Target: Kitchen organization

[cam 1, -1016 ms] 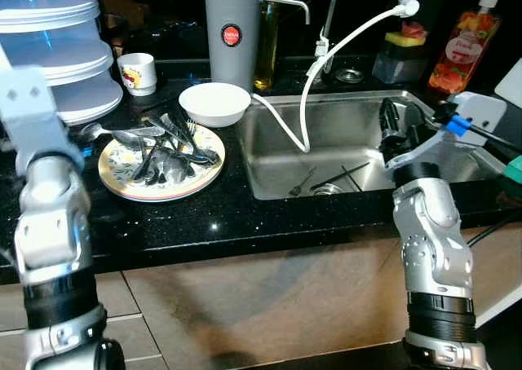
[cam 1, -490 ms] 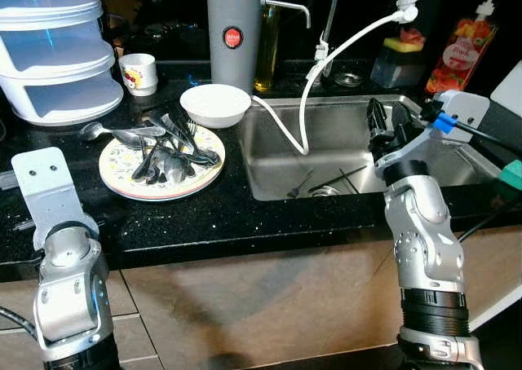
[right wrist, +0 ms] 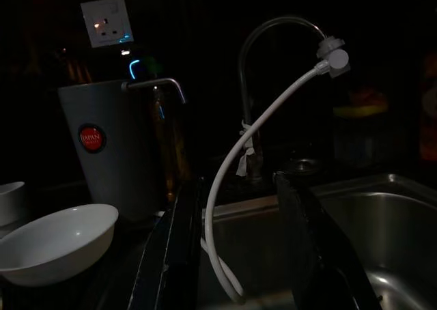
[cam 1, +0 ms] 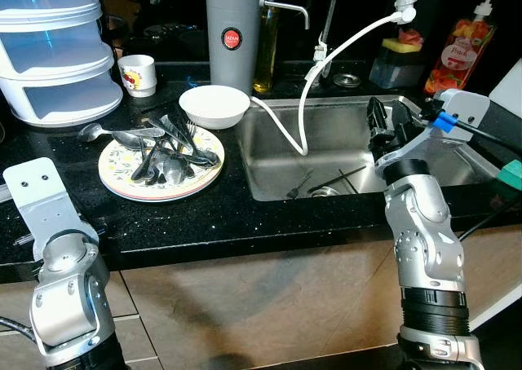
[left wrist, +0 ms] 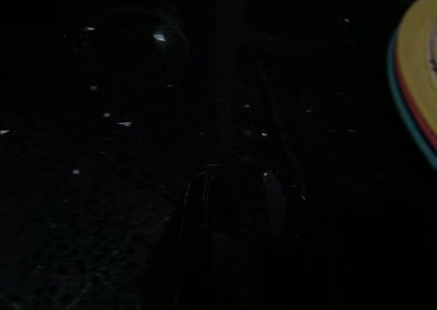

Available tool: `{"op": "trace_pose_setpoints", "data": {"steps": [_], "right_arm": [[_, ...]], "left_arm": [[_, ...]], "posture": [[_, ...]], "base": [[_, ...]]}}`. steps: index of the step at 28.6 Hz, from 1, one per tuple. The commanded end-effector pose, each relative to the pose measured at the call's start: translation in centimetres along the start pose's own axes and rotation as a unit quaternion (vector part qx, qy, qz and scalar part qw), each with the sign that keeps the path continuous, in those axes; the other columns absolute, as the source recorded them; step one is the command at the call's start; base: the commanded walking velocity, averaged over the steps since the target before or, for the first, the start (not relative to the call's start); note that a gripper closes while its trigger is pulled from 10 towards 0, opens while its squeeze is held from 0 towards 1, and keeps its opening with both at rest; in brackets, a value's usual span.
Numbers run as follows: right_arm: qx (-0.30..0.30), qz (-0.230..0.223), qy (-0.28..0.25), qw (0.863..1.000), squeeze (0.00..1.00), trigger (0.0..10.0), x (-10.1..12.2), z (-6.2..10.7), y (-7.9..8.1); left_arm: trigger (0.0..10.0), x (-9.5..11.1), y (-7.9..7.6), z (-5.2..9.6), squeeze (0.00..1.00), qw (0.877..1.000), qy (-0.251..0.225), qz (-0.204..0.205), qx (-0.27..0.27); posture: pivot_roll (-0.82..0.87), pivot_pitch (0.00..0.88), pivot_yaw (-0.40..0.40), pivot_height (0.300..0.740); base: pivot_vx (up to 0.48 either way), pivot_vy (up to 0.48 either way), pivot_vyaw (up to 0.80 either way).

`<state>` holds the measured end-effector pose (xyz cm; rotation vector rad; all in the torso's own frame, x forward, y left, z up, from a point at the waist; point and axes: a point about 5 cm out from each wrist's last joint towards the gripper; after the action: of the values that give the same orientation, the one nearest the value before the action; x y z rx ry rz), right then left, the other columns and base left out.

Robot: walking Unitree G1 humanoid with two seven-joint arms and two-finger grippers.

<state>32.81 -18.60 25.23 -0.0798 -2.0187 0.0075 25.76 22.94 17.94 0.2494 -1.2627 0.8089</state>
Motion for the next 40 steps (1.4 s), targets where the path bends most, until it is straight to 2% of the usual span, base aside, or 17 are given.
{"op": "trace_pose_setpoints", "data": {"steps": [1,3,5,6,7,9,16,20,24,28,32,36,38,40], "right_arm": [[-0.006,0.001,0.001,1.0,0.0,10.0,-0.1,0.0,-0.3],[-0.007,0.001,0.001,1.0,0.0,10.0,-0.1,0.0,-0.4],[-0.008,0.002,0.001,1.0,0.0,10.0,0.0,0.0,-0.4],[-0.008,0.002,0.001,1.0,0.0,10.0,0.0,0.0,-0.4],[-0.008,0.002,0.0,1.0,0.0,10.0,0.0,0.0,-0.5],[-0.008,0.003,0.0,1.0,0.0,10.0,0.0,0.0,-0.5],[-0.007,0.004,-0.001,1.0,0.0,10.0,0.0,0.0,-0.6],[-0.006,0.006,-0.001,1.0,0.0,10.0,0.1,0.0,-0.7],[-0.004,0.005,0.0,1.0,0.0,10.0,0.0,0.0,-0.5],[-0.003,0.004,0.0,1.0,0.0,10.0,0.0,-0.1,-0.4],[-0.001,0.004,0.001,1.0,0.0,10.0,0.0,0.0,-0.3],[0.0,0.005,0.002,1.0,0.0,10.0,0.0,0.0,-0.4],[-0.001,0.005,0.002,1.0,0.0,10.0,0.0,0.0,-0.4],[-0.001,0.006,0.003,1.0,0.0,10.0,-0.1,0.1,-0.5]], "left_arm": [[9.9,-2.5,-0.2,-0.4,0.0,0.997,0.069,-0.017,0.001],[10.0,-2.1,-0.4,-0.5,0.0,0.998,0.06,-0.015,-0.001],[10.0,-0.4,-1.0,-0.5,0.0,0.999,0.006,-0.027,-0.016],[10.0,-0.4,-1.0,-0.5,0.0,0.999,0.006,-0.027,-0.016],[10.0,0.3,-1.3,-0.4,0.0,0.999,-0.015,-0.037,-0.021],[10.0,0.6,-1.4,-0.3,0.0,0.998,-0.024,-0.046,-0.019],[10.0,-0.4,-1.2,-0.4,0.0,0.998,0.0,-0.06,-0.006],[10.0,0.7,-1.6,0.3,0.0,0.993,-0.064,-0.094,-0.025],[10.0,0.5,-1.8,0.9,0.0,0.992,-0.068,-0.101,-0.033],[10.0,0.2,-1.9,1.1,0.0,0.991,-0.062,-0.107,-0.041],[10.0,-0.6,-1.5,1.2,0.0,0.994,-0.034,-0.101,-0.037],[10.0,-1.6,-1.3,1.3,0.0,0.995,0.003,-0.094,-0.039],[10.0,-2.5,-1.1,1.2,0.0,0.995,0.038,-0.081,-0.036],[10.0,-2.8,-1.1,1.2,0.0,0.995,0.045,-0.083,-0.038]], "posture": [[0.09,0.0,-0.04,0.74],[0.09,0.0,-0.04,0.74],[0.09,0.0,-0.04,0.74],[0.09,0.0,-0.04,0.74],[0.09,0.0,-0.04,0.74],[0.09,0.0,-0.04,0.74],[0.08,0.0,-0.038,0.74],[0.08,0.0,-0.039,0.74],[0.08,0.0,-0.04,0.74],[0.08,0.0,-0.04,0.74],[0.09,0.0,-0.041,0.74],[0.09,0.0,-0.043,0.74],[0.09,0.0,-0.043,0.74],[0.09,0.0,-0.043,0.74]], "base": [[0.0,0.0,0.0],[0.0,0.0,0.0],[0.0,0.0,0.0],[0.0,0.0,0.0],[0.0,0.0,0.0],[0.0,0.0,0.0],[0.0,0.0,0.0],[0.0,0.0,0.0],[0.0,0.0,0.0],[0.0,0.0,0.0],[0.0,0.0,0.0],[0.0,0.0,0.0],[0.0,0.0,0.0],[0.0,0.0,0.0]]}}
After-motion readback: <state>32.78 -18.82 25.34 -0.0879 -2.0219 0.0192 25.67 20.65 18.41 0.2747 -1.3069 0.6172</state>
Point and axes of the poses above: a point about 5 cm out from each wrist's last joint towards the gripper, its own z axis pointing back from the gripper into the wrist, its own x axis along the axis of the wrist's last joint, y = z × x, and after that the axes turned 15 degrees about z, right-handed
